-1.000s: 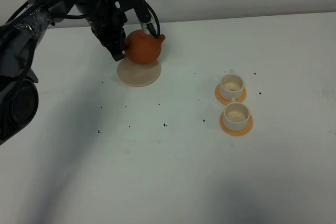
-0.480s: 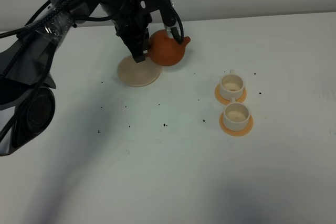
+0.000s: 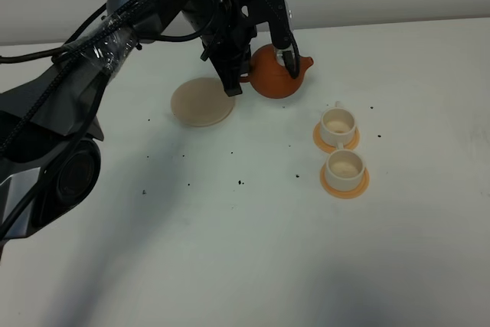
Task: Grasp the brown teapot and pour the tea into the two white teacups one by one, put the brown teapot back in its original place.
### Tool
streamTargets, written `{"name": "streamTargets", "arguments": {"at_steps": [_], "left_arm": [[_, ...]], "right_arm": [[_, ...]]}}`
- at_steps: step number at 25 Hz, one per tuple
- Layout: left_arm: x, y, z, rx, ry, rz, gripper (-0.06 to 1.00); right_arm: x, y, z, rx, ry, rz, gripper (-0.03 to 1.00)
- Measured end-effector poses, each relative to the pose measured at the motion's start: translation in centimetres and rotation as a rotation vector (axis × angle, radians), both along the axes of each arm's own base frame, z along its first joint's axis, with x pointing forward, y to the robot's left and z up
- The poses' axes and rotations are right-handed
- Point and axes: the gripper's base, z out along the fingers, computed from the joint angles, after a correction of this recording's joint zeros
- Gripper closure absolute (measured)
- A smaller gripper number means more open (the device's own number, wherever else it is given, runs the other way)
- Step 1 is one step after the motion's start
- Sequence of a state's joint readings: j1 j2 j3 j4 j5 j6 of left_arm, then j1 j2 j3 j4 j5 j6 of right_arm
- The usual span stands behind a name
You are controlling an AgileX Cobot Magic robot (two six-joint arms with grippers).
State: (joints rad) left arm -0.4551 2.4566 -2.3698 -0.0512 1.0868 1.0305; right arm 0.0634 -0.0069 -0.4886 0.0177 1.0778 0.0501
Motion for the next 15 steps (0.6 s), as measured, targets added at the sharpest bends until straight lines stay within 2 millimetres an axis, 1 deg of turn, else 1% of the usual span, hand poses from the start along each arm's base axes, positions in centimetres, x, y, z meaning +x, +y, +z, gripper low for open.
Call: {"name": "streamTargets", "arguments": {"at_steps": [8, 15], "left_arm": [[-0.1, -1.2, 0.2, -0.007, -0.057, -0.029, 0.82], [-0.4, -1.9, 0.2, 0.012, -0.081, -0.101, 0.82]], "right_arm": [[0.0, 0.0, 0.0, 0.001, 0.0, 0.0, 0.72], [0.0, 0.0, 0.0, 0.0, 0.0, 0.001, 0.72]]}}
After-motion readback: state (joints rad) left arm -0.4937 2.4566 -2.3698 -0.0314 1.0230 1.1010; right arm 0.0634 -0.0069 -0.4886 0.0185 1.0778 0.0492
